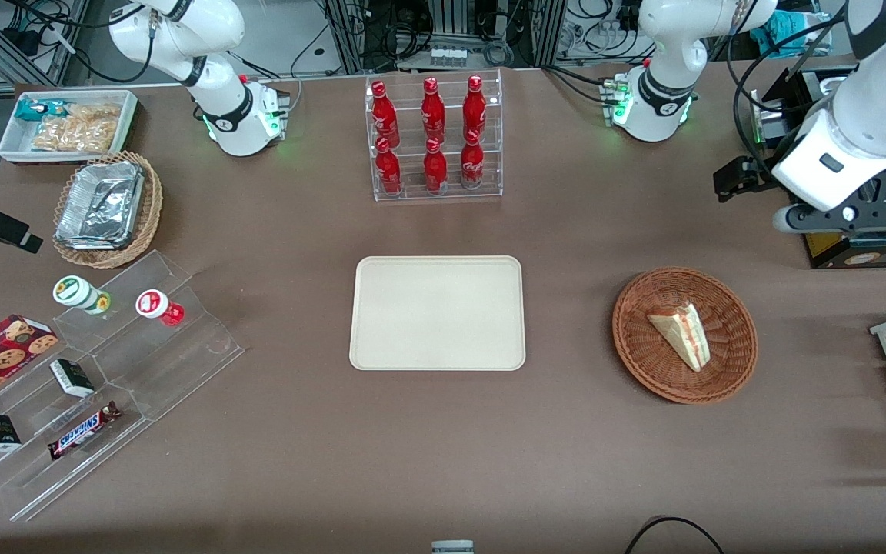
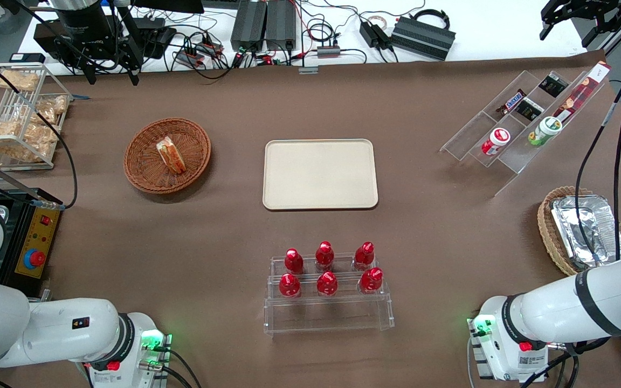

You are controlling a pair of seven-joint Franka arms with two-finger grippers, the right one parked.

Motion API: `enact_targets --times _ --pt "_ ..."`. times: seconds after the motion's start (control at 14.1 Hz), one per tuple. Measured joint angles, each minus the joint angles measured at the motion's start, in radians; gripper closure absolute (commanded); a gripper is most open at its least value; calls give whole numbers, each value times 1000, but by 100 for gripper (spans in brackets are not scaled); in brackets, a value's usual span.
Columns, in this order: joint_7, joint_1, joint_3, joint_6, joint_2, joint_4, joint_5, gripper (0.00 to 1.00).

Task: Place sandwich from basket to tray
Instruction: 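Move the left gripper down over the sandwich in the wicker basket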

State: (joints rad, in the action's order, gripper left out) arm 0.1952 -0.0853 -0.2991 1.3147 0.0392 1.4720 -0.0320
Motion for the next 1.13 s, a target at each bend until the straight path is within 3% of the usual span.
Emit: enact_targets --times 0.28,0.49,0.85,1.13 --pt "0 6 2 0 -8 21 0 0" --pt "8 4 25 78 6 128 -1 0" --pt "267 -12 79 654 94 526 -1 0" --pt "513 -36 83 863 170 620 5 0"
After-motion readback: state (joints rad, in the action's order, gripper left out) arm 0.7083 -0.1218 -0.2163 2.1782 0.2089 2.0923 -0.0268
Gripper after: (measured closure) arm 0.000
